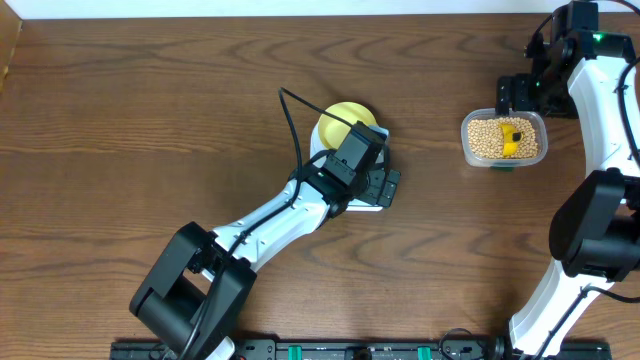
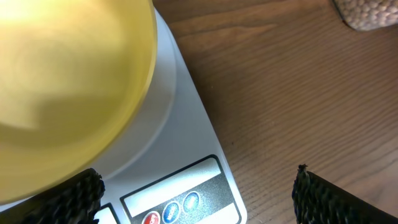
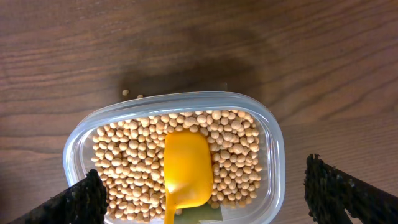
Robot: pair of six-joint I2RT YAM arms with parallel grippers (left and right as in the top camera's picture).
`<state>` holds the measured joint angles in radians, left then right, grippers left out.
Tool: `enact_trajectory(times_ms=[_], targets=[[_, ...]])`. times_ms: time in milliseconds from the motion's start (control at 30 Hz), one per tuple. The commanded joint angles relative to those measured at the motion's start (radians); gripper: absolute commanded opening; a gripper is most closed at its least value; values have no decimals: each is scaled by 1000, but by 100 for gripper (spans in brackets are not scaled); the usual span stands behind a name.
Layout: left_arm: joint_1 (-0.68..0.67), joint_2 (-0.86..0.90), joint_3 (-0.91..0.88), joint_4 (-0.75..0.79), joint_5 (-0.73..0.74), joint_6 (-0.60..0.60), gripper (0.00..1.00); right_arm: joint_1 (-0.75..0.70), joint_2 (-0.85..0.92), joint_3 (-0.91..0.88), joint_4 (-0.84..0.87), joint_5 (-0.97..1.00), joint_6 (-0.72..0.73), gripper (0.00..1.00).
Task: Scoop item into bowl and weigh 50g on scale
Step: 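Move the left gripper forward to the scale's front button panel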
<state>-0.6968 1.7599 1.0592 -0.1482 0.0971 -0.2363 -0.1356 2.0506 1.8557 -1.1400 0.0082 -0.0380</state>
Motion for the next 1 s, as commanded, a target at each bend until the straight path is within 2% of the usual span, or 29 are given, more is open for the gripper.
enact_trajectory(times_ms=[0, 400, 533, 667, 800, 967], targets=[[-7, 3, 20, 13, -53, -13, 98, -1, 5, 14, -1, 9, -4, 99], [-39, 39, 20, 90, -25, -13, 98, -1, 5, 14, -1, 9, -4, 99], [-38, 25, 24, 85, 32, -12, 98, -1, 5, 14, -1, 9, -4, 99], [-40, -1, 71, -34, 44, -12, 98, -1, 5, 14, -1, 9, -4, 99], [-40, -2, 221, -328, 97, -8, 98, -1, 5, 14, -1, 9, -4, 99], [-40, 17, 234, -356, 117, 26, 98, -1, 5, 14, -1, 9, -4, 99]])
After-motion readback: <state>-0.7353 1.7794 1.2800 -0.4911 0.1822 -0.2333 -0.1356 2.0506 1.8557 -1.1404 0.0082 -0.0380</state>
